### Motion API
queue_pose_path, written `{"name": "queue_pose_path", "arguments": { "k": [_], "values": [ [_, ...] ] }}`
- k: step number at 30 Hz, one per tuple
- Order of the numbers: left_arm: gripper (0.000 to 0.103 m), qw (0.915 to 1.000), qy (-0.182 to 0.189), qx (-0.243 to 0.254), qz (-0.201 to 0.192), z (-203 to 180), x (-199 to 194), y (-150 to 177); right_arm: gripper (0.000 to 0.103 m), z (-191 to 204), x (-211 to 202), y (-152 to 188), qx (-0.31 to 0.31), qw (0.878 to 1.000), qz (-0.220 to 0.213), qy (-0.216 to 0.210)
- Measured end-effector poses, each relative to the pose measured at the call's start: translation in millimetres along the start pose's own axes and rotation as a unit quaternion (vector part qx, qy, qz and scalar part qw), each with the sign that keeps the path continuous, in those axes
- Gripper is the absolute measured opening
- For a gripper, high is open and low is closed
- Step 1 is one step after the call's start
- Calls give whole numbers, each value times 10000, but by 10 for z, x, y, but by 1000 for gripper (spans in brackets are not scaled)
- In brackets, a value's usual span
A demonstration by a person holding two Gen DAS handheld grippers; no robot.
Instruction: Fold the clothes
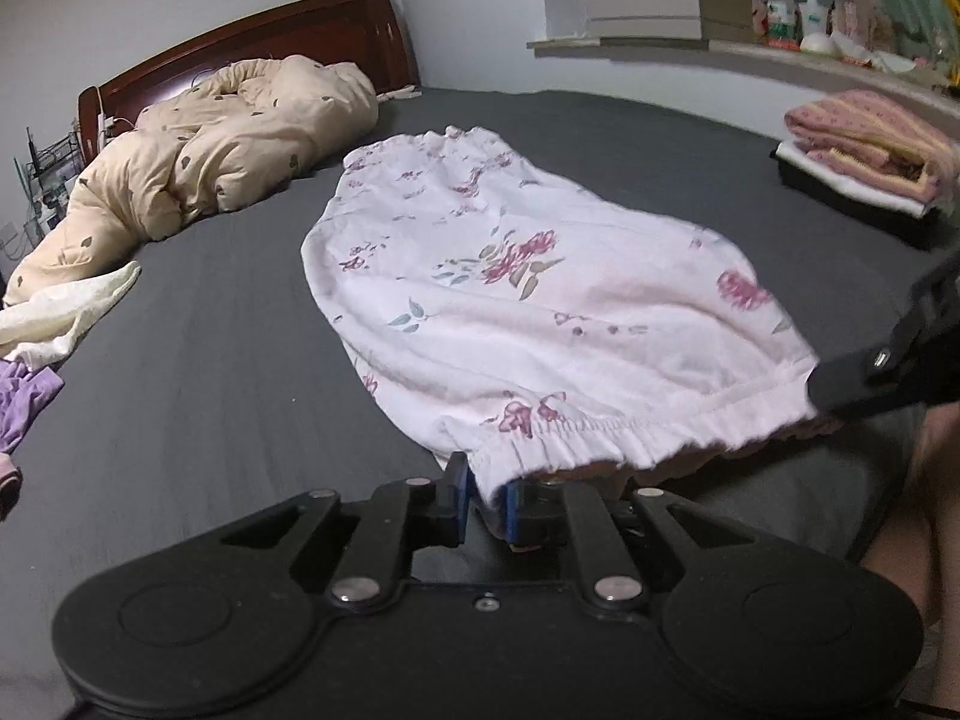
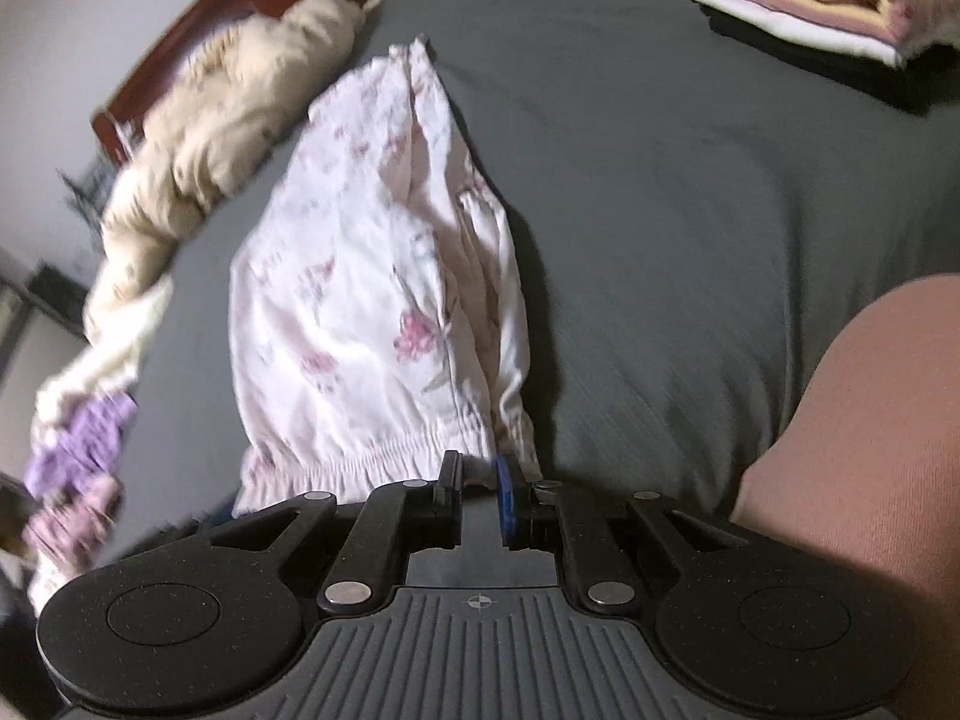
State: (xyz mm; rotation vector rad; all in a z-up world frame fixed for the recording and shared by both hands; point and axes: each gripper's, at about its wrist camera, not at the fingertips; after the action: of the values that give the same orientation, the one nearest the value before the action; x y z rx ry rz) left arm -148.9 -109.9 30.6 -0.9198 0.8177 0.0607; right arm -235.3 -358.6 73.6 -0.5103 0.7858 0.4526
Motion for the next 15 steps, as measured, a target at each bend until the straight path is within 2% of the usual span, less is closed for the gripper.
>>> {"name": "queue_pose_path", "arguments": {
  "k": [5, 7, 9, 10, 11, 12, 14, 15],
  "values": [
    [34, 9986, 247, 111, -456, -96, -297, 28, 12, -50, -125, 5, -18, 10000, 24, 90],
    [43, 9970, 347, 181, -666, -148, -423, 33, 12, -19, -232, 7, -310, 9994, -29, 137],
    [55, 9936, 435, 452, -939, -262, -475, -21, 14, 25, -337, -27, -668, 9975, -141, 176],
    [58, 9914, 473, 590, -1069, -321, -498, -48, 16, 51, -387, -70, -870, 9959, -224, 140],
    [58, 9895, 479, 738, -1144, -399, -489, -79, 27, 82, -442, -133, -1064, 9937, -326, 103],
    [58, 9882, 509, 812, -1194, -460, -458, -116, 47, 126, -475, -203, -1210, 9918, -416, 58],
    [58, 9855, 569, 949, -1287, -582, -393, -192, 68, 246, -531, -371, -1442, 9878, -568, -122],
    [58, 9856, 587, 944, -1273, -641, -335, -252, 68, 332, -534, -461, -1572, 9857, -541, -277]
  ]
}}
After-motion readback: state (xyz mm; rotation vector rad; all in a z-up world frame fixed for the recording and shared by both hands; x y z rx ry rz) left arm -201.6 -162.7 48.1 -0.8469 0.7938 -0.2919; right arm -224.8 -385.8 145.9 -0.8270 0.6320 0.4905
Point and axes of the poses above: each gripper's, at about its wrist camera, not at the fingertips, and x roughly the way its jaws point, z to its left, y to its underside, and after that the axes turned 15 degrees about x, right-handed
